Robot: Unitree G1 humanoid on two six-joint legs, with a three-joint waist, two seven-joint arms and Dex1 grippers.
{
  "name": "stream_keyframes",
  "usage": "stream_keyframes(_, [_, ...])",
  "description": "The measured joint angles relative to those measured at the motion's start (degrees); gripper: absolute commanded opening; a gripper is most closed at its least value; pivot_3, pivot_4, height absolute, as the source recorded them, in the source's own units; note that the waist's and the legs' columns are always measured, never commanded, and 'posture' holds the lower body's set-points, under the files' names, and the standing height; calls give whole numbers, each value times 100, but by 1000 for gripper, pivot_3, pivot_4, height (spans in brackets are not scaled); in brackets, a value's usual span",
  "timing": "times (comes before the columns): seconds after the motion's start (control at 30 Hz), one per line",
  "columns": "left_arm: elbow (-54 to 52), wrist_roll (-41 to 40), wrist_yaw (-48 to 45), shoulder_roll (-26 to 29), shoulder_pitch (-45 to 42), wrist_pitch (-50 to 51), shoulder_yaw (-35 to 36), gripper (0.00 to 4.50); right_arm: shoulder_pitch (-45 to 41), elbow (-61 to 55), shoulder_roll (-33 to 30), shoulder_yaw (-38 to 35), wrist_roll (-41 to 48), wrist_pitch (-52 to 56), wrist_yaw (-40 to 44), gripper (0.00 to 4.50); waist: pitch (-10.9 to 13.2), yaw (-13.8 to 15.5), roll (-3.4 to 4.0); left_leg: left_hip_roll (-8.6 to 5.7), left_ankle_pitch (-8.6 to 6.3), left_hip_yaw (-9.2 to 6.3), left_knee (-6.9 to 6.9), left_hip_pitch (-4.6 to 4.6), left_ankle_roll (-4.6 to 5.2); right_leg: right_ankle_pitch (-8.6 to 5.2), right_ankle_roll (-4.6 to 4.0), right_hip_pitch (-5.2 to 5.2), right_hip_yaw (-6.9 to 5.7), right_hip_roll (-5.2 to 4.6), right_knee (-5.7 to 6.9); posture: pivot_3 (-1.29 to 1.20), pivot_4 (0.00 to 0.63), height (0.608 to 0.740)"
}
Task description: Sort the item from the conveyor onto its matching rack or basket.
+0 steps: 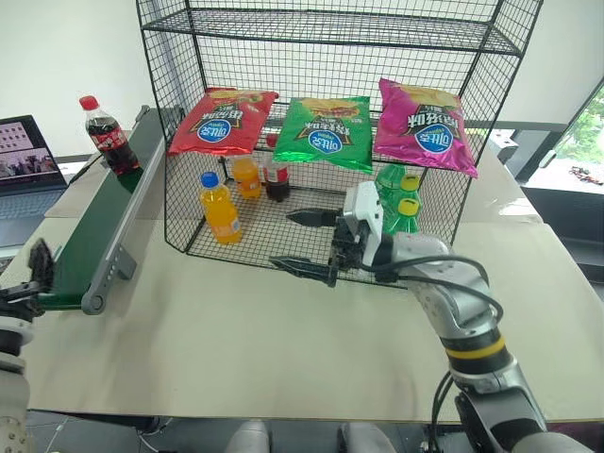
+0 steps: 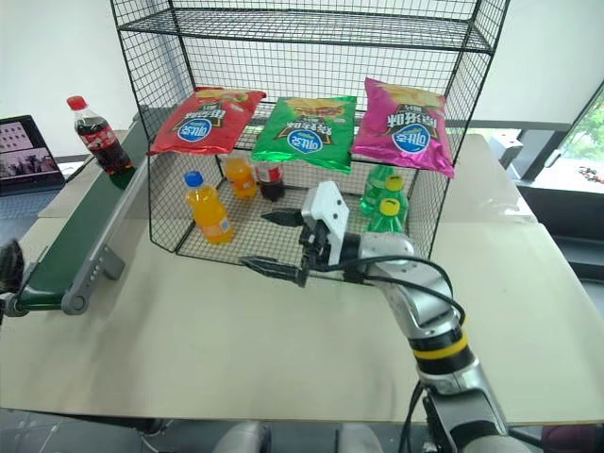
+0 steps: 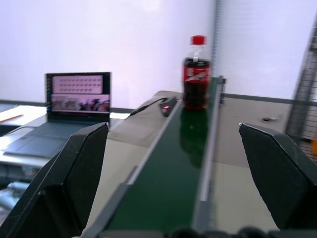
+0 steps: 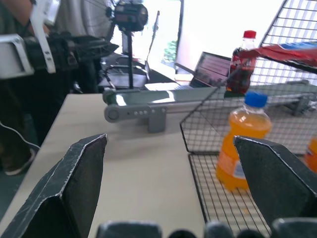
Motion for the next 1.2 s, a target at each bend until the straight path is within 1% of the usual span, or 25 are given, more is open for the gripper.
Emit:
stream_keyframes(0.17, [767,-103,-342,59,-86,-74,-3,4458,-207,180,230,94,216,-39,415,4500,0,-2,0,1,0,0,-1,-2,0,1,-1,-4,0,-1,3,0,150,738])
stream_keyframes(0.23, [1135,-99,-474,168,-240,-136,-21,4458,-370,189,226,94,220,-41,537,4500,1,1,0,2,0,0,-1,-1,-1,1,-2,-8,0,1,10,0,150,738])
stream_keyframes(0.37, [1498,-76,-625,374,-428,-214,-84,4458,-537,189,236,85,229,-69,676,4500,0,-11,0,3,0,0,-2,-1,-1,2,-3,-10,-1,1,11,0,150,738])
stream_keyframes(0.5, [1724,128,-810,564,-523,-319,-360,4458,-537,197,232,85,218,-120,728,4500,0,-8,0,2,0,1,-5,-2,-1,2,-3,-11,-1,-1,10,0,150,738])
stream_keyframes(0.6, [1804,187,-903,593,-667,-369,-485,4458,-535,194,221,85,218,-123,713,4500,0,-14,0,3,0,1,-6,-2,-1,2,-4,-13,-1,0,11,0,150,738])
stream_keyframes(0.97, [2236,344,-1025,857,-1095,-424,-572,4458,-494,40,178,82,221,-121,603,4500,-2,-28,-4,3,0,2,-12,-2,-1,2,-4,-16,-1,-1,12,0,150,738])
stream_keyframes(1.2, [2428,358,-1068,967,-1166,-427,-570,4458,-488,9,130,84,218,-122,613,4500,-2,-28,-4,4,0,2,-13,-2,-1,2,-4,-17,-1,-1,12,0,150,738])
